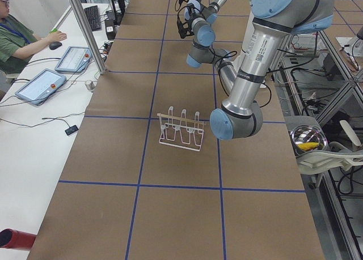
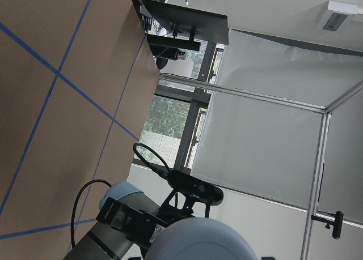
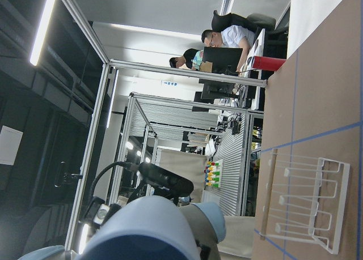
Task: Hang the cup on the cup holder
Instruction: 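Carry the cup with the left gripper toward the rack while the right gripper withdraws, then lower the cup with the left gripper onto a peg of the white rack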
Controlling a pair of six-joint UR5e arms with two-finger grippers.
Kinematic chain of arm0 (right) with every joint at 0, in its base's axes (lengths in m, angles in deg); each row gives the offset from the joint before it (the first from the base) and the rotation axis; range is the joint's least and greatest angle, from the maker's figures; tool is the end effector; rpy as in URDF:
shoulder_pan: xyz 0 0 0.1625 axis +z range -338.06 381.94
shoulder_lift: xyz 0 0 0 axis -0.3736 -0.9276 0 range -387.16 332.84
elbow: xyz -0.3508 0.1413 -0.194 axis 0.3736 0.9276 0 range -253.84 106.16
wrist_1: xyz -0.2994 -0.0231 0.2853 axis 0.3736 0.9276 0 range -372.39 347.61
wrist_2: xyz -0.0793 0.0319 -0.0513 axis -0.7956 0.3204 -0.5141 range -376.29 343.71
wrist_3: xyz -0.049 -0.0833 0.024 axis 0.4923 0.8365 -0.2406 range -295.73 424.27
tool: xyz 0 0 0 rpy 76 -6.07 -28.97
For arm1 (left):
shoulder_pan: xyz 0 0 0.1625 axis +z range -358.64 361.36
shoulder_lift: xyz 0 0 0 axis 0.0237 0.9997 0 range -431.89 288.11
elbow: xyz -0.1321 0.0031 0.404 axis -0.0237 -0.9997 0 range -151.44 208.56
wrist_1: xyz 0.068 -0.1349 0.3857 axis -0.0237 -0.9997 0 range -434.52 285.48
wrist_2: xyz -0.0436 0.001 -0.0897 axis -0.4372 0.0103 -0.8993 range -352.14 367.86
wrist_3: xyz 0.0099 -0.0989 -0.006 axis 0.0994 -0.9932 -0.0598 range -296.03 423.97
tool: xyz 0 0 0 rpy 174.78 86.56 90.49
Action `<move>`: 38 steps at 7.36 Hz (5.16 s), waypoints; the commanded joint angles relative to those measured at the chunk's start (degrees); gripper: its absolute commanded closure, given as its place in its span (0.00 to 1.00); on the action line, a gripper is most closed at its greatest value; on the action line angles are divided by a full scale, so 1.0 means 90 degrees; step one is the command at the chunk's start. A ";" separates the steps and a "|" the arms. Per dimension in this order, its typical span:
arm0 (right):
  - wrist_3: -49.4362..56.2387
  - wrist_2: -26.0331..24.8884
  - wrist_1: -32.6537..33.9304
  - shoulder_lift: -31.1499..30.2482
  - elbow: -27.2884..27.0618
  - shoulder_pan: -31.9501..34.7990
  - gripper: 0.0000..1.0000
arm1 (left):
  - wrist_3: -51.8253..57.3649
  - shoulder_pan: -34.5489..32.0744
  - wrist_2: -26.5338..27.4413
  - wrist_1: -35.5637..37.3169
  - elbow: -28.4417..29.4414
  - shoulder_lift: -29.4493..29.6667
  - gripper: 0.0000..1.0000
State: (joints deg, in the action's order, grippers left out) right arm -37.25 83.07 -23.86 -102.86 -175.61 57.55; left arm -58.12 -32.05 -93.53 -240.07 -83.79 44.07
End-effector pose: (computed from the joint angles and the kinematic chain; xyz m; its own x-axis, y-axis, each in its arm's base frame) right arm -0.3175 -0.3714 0.2632 -0.5793 -0.1725 0.7966 -0.3613 0.9304 -0.0613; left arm 0.3317 -0.3549 0.1145 -0.6082 -0.2227 -0.7619 0.0942 0.9328 -0.3478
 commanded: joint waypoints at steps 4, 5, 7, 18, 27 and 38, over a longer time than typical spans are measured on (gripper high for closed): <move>0.3251 0.1299 0.1411 -0.0271 0.1855 0.2384 0.00 | 0.1549 -0.1101 -0.0738 0.1809 -0.0065 -0.0043 1.00; 0.4278 0.1875 0.2475 -0.0251 0.1845 0.2970 0.00 | 0.2250 -0.1363 -0.0660 0.2044 -0.0056 -0.0043 1.00; 0.5825 0.2163 0.4342 -0.0144 0.1816 0.3540 0.00 | 0.3539 -0.1833 -0.0718 0.3221 -0.0143 -0.0052 1.00; 1.0566 0.3130 1.2162 -0.0981 0.0080 0.4695 0.00 | 0.8429 -0.2440 -0.0727 1.0103 -0.1726 -0.0852 1.00; 1.0470 0.3169 1.2114 -0.1013 0.0224 0.4685 0.00 | 0.8429 -0.2421 -0.1216 0.9996 -0.1169 -0.1146 1.00; 1.0470 0.3316 1.2153 -0.0983 0.0224 0.4685 0.00 | 0.8429 -0.2372 -0.1528 0.9703 -0.0456 -0.1293 1.00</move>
State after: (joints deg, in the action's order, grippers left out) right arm 56.97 112.91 85.49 -111.67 -173.59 99.72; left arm 17.74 -53.44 -107.21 -152.73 -88.48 32.46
